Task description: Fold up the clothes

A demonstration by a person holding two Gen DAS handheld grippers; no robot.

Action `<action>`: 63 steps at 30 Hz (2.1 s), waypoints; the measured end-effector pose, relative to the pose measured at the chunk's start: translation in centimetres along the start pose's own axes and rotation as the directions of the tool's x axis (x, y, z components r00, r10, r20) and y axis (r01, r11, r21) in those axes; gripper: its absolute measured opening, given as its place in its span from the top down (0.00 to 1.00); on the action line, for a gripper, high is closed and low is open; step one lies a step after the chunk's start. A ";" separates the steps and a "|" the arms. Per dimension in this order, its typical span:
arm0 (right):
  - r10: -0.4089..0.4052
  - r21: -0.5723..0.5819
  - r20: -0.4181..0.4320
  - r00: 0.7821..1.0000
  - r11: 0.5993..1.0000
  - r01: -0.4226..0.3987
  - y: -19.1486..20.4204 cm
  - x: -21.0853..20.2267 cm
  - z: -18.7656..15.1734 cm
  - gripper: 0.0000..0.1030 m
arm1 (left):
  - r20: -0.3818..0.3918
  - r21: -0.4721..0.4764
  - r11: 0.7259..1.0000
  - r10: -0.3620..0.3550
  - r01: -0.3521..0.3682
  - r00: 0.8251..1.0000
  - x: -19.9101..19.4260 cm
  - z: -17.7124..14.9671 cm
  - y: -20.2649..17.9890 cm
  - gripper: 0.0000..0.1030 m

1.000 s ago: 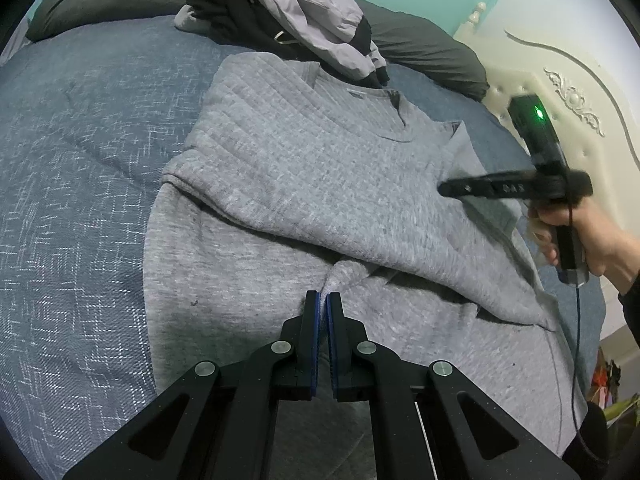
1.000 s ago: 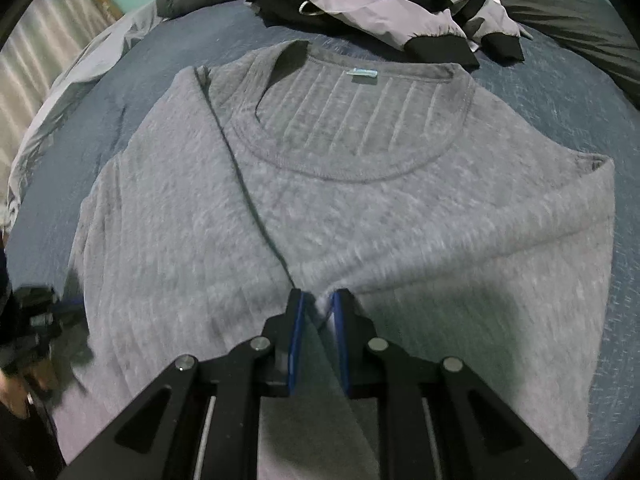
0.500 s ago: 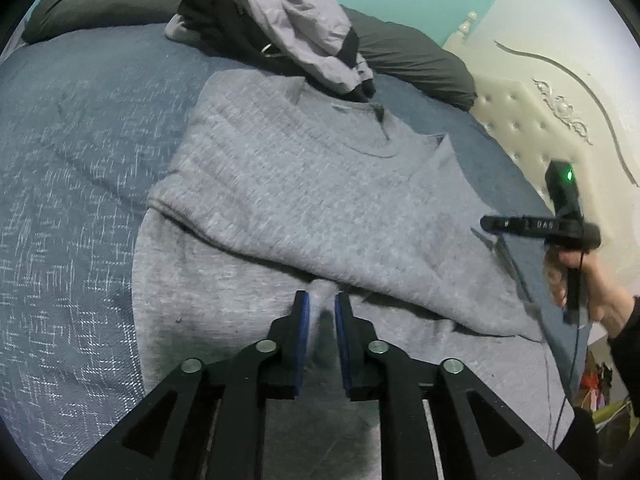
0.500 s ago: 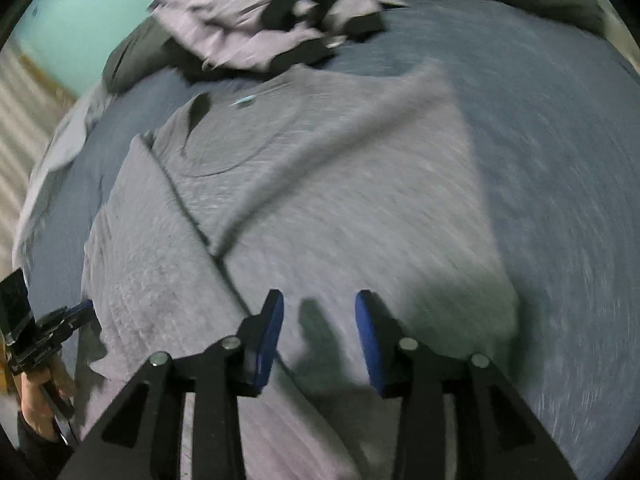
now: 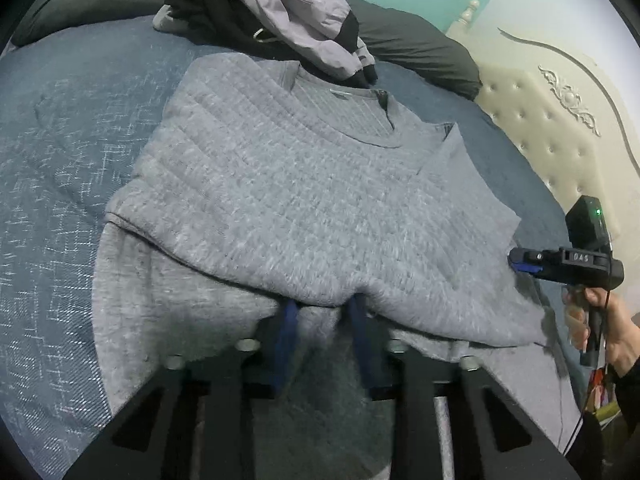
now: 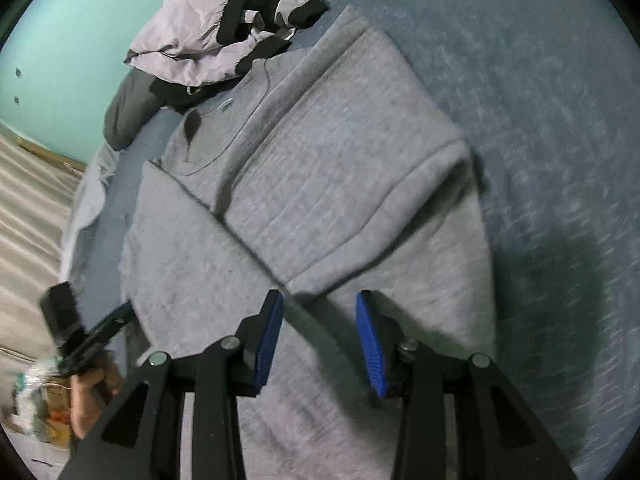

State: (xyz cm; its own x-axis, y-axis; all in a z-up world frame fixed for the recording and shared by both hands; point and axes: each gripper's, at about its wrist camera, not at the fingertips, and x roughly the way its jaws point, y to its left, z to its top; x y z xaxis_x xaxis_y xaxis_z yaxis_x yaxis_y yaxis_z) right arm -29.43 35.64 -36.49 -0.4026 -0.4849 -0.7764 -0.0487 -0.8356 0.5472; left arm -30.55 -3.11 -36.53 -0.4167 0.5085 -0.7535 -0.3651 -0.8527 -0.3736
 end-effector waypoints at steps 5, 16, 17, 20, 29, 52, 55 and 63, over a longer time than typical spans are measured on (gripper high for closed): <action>0.055 0.049 0.037 0.998 0.997 -0.057 -0.4 0.7 0.8 0.61 | 0.018 0.020 1.000 0.021 -0.022 1.000 -0.6 -0.2 -0.3 0.95; 0.073 0.113 0.101 0.992 0.990 -0.084 -1.4 -1.3 1.0 0.96 | 0.040 -0.004 0.999 0.032 -0.032 0.999 -2.0 -0.5 0.7 0.97; 0.051 0.115 0.078 0.996 0.992 -0.060 -1.6 -0.8 1.0 0.96 | 0.035 -0.005 0.999 0.034 -0.034 0.999 -1.8 -0.6 0.7 0.97; 0.007 0.109 0.034 0.999 0.994 -0.010 -1.7 0.3 1.0 0.96 | 0.029 -0.030 0.999 0.023 -0.022 0.999 -1.5 -0.7 1.4 0.97; -0.023 0.076 0.013 1.000 0.997 0.022 -1.0 -0.6 1.6 0.94 | 0.015 -0.031 0.999 0.017 -0.016 1.000 -1.5 -0.9 1.3 0.97; -0.340 -0.306 0.002 0.940 0.895 0.324 8.9 8.9 12.0 0.77 | -0.005 -0.015 0.999 0.034 -0.034 0.999 -1.4 -1.2 0.8 0.96; -0.401 -0.342 0.027 0.916 0.857 0.386 8.9 9.6 12.4 0.82 | -0.008 -0.014 0.999 0.036 -0.036 0.999 -1.3 -1.3 0.8 0.96; -0.301 -0.429 0.013 0.954 0.860 0.277 11.1 8.4 10.7 0.91 | -0.013 -0.013 0.999 0.040 -0.040 0.999 -1.2 -1.4 0.8 0.96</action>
State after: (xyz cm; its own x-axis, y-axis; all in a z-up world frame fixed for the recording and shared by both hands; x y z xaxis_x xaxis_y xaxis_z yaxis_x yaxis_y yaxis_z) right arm -43.16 25.09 -33.60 -0.3807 -0.2081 -0.9010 0.2389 -0.9634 0.1216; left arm -29.15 -4.55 -36.63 -0.4206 0.4723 -0.7746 -0.3372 -0.8740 -0.3498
